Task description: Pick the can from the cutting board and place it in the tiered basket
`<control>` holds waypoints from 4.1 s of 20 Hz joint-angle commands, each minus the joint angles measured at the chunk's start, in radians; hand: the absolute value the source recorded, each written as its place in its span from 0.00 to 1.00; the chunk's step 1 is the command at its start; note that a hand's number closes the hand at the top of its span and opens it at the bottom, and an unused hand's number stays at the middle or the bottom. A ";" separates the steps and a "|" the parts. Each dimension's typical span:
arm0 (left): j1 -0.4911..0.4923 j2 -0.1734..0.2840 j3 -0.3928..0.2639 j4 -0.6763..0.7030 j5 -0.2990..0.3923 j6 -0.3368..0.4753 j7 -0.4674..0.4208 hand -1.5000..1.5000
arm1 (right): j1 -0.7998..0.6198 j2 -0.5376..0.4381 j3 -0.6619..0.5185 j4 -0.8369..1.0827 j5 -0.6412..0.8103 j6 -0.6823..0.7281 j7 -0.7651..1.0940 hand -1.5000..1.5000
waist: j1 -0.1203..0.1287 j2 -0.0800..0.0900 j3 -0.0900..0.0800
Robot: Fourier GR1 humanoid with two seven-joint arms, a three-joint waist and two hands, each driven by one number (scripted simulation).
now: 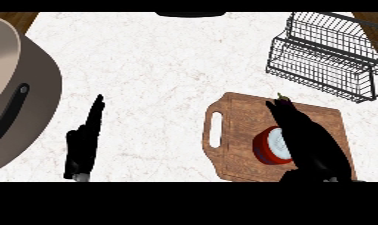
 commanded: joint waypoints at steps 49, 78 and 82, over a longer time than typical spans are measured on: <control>0.081 -0.017 0.088 -0.030 -0.019 -0.048 0.026 0.50 | 0.289 -0.313 -0.988 0.393 -0.367 -0.063 -0.973 1.00 | -0.060 -0.009 -0.005; 0.015 -0.089 0.042 0.037 -0.083 -0.069 0.001 0.50 | -0.245 -0.565 -0.922 0.606 -0.431 -0.053 -0.733 1.00 | 0.036 0.014 -0.005; 0.018 -0.074 0.068 0.040 -0.074 -0.083 -0.012 0.50 | -0.351 -0.541 -0.841 0.637 -0.403 -0.021 -0.722 1.00 | 0.021 0.009 -0.005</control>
